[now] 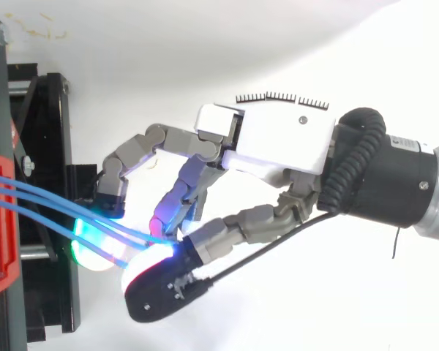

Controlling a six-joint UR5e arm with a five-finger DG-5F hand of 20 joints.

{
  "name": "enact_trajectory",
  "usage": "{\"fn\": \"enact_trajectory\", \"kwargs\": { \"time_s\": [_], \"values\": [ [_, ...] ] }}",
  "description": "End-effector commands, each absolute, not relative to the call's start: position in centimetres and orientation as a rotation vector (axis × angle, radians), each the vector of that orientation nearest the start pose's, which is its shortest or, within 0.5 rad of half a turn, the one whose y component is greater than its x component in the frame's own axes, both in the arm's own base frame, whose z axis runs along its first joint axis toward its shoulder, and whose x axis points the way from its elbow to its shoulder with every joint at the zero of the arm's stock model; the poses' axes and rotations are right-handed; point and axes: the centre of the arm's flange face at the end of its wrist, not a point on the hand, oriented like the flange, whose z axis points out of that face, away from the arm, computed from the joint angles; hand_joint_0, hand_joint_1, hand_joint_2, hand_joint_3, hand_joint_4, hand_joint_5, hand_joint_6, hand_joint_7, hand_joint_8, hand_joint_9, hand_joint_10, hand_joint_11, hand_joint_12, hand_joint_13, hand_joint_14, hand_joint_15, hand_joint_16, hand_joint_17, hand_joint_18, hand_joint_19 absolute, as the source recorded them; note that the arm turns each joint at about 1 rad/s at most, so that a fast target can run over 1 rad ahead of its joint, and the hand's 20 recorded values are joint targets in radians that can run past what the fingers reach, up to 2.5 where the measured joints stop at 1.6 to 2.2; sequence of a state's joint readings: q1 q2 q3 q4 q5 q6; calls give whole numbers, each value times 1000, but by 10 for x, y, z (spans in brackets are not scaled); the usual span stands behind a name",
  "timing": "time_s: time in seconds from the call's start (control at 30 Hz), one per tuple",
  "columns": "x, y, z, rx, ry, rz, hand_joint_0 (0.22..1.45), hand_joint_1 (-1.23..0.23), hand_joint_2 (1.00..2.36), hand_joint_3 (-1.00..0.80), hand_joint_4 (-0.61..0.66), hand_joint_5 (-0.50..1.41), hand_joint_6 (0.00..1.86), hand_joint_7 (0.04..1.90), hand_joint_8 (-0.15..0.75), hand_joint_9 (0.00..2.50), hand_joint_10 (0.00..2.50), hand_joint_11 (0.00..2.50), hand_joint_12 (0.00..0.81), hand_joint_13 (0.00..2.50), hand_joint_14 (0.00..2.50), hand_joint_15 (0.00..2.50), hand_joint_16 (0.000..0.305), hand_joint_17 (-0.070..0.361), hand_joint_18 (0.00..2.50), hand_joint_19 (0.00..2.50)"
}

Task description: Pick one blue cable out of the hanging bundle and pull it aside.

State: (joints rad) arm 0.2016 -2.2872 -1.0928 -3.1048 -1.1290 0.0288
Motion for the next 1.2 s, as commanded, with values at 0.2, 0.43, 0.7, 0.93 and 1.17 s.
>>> {"fn": "enact_trajectory", "kwargs": {
  "time_s": [0.2,0.43,0.7,0.93,1.17],
  "values": [
    [749,-32,274,1422,1179,908,450,-459,1000,-500,-215,-153,895,690,216,1198,13,782,358,1011,19,731,44,99,856,690],
    [748,-34,274,1424,1181,906,549,-473,1000,-500,-217,-151,878,776,200,1202,18,812,333,1004,24,768,39,88,826,776],
    [748,-35,274,1424,1181,904,644,-729,1010,-384,-195,-164,892,699,216,1186,19,842,318,1010,26,762,37,84,872,774],
    [746,-37,273,1428,1202,898,799,-842,1000,-500,-436,-181,929,820,195,1199,17,809,291,1037,25,751,34,77,949,740],
    [741,-48,269,1450,1237,859,648,-898,1000,-500,-278,-156,938,671,183,1220,18,820,271,1037,25,747,30,67,942,692]
  ]
}}
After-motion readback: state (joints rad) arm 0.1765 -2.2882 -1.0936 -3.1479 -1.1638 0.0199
